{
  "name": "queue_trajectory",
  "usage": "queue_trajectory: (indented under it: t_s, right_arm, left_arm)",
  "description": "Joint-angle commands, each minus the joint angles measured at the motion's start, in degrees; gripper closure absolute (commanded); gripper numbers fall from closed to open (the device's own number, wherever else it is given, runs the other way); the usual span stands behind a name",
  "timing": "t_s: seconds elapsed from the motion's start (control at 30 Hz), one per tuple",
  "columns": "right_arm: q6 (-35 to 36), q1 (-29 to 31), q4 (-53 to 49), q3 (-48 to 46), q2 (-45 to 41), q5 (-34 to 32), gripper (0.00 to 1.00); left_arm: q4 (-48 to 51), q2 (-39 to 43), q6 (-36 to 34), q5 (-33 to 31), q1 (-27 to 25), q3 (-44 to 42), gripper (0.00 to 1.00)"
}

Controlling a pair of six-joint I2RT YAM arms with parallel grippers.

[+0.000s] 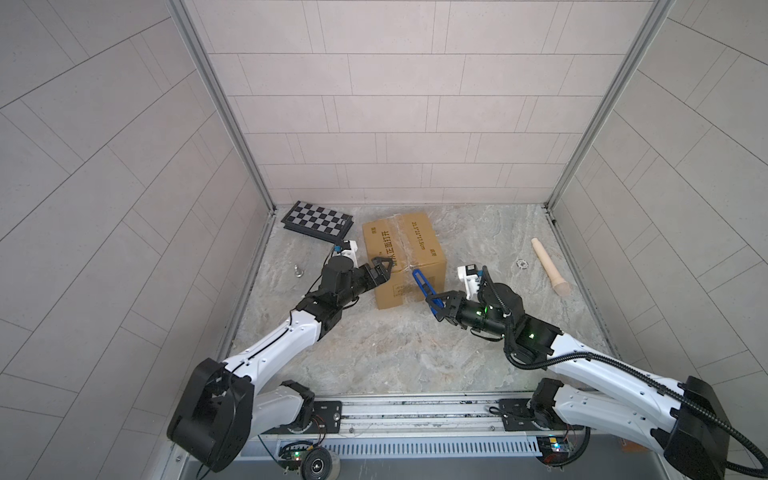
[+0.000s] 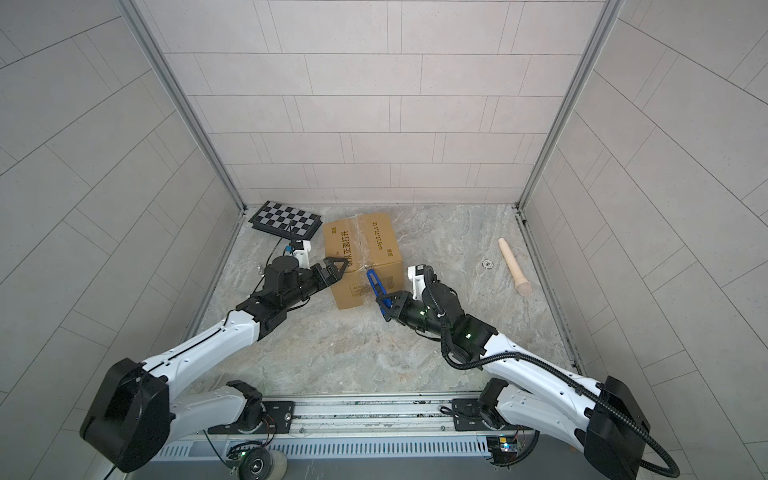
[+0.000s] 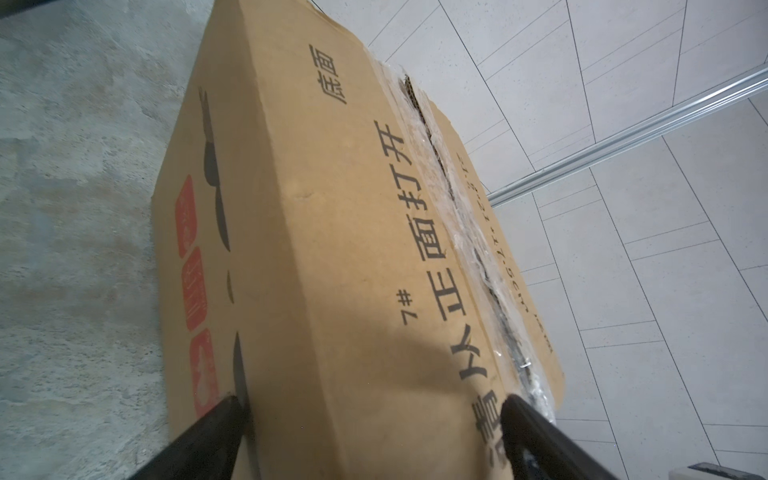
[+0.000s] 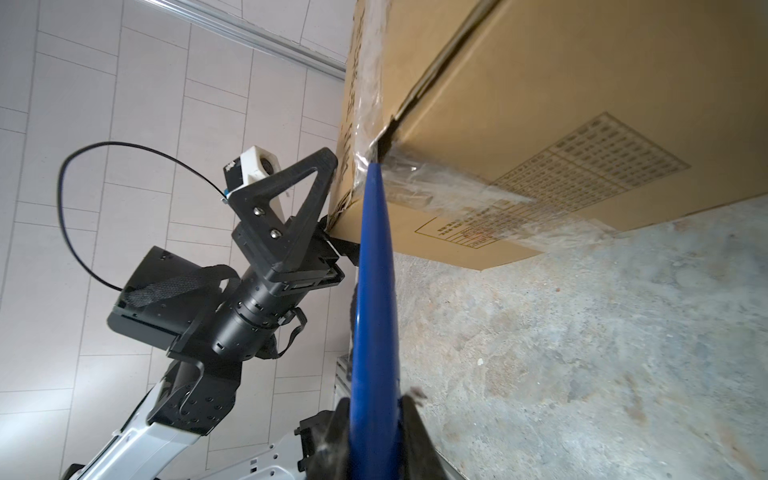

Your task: Unpack the express box

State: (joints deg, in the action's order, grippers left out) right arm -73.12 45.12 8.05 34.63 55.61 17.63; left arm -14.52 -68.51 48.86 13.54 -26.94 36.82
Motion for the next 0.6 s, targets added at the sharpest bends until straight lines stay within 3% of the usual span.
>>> queue_trajectory:
  t_s: [0.0, 0.33, 0.57]
  right_arm:
    - [3.22, 1.37, 1.44, 2.64, -0.35, 4.23, 1.00]
    - [0.69, 1.28, 5.10, 2.86, -2.86, 4.44, 1.00]
    - [1.38, 4.75, 6.08, 1.49, 0.52, 0.95, 1.00]
  left_arm:
    - [-5.06, 0.04, 1.48, 3.87, -3.55, 0.12, 0.00]
    - [-5.83, -0.30, 1.88, 3.40, -4.11, -0.77, 0.00]
    - [-6.13, 0.91, 2.96, 1.73, -5.67, -0.43, 0.00]
